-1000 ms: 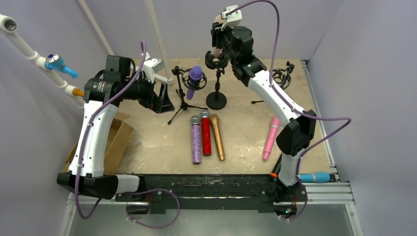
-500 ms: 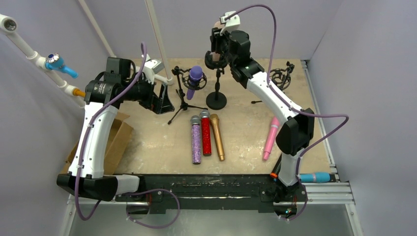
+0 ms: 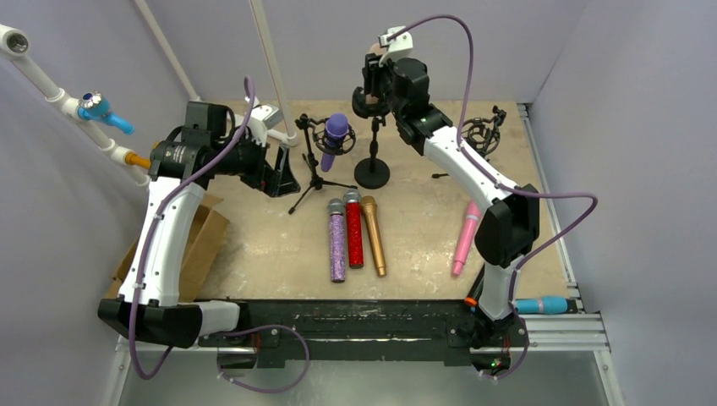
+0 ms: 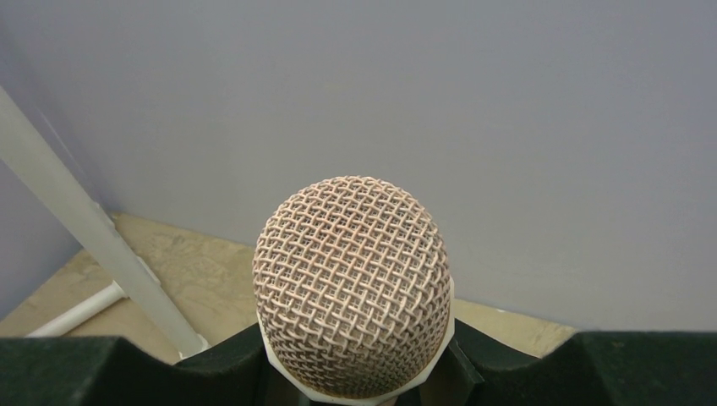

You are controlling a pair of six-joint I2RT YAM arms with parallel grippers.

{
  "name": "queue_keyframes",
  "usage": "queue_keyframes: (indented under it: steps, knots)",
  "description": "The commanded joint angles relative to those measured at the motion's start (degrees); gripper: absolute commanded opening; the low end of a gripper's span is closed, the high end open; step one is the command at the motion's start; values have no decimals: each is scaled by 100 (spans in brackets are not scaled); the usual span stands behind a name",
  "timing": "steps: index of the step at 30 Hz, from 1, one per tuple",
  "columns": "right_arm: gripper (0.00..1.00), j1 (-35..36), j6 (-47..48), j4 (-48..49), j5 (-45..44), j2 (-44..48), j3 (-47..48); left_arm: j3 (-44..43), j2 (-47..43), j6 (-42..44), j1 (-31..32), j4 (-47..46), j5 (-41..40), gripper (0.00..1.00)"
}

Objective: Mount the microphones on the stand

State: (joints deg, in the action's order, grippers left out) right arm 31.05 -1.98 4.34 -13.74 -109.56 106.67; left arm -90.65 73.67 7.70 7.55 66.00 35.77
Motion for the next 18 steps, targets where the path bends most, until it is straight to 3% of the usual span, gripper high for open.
queue_keyframes:
  steps: [1,6,18]
  knots:
    - [51,-6,-37,-290,120,57,-92,97,-175,19,-34,-249,33,100]
    - [72,-4,-72,-908,170,191,202,137,-225,12,-34,-284,19,100]
    - [89,-6,-347,-1829,-81,1368,-86,278,-408,-15,-56,-373,27,100]
